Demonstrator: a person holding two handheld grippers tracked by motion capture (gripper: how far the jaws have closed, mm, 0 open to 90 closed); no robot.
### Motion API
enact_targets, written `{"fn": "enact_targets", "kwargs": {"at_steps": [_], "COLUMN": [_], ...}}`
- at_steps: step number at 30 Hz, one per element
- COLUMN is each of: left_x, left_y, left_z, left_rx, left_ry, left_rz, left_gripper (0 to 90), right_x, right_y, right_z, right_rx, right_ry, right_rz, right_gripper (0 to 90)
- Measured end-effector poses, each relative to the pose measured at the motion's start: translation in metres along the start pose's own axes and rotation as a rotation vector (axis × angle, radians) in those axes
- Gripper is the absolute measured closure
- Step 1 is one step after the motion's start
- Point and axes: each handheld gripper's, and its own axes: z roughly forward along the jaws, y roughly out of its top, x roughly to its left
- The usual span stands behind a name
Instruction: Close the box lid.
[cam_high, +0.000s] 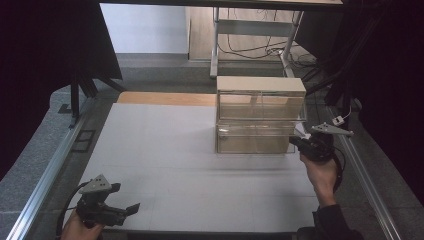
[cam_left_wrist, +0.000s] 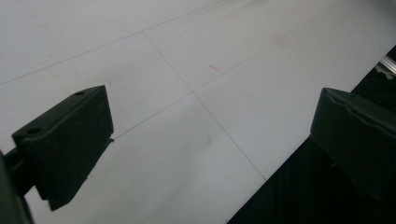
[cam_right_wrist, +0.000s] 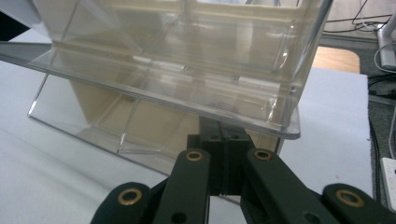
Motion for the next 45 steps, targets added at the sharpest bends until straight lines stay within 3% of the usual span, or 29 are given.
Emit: {"fn": "enact_targets", "kwargs": {"at_steps": [20,43,45], "left_x": [-0.001,-0.001,-0.001], "left_y": [0.000,0.000,0.000], "left_z": [0.001,0.001,0.000], "left_rx": [0.011,0.011,0.014], "left_ry": [0.010,0.012,0.014], "left_rz": [0.007,0.001,-0.003], "left_gripper": [0.0,0.0,0.0], "right_x": [0.001,0.002,0.002], "right_y": [-0.021,-0.042,-0.043], "right_z": [0.000,0.019,0.019], "right_rx": [0.090,0.223,0.210], "right_ry": [0.022,0.021,0.023], "right_rz": [0.002,-0.027,-0.028], "right_gripper": [89.6,89.6,89.6]}}
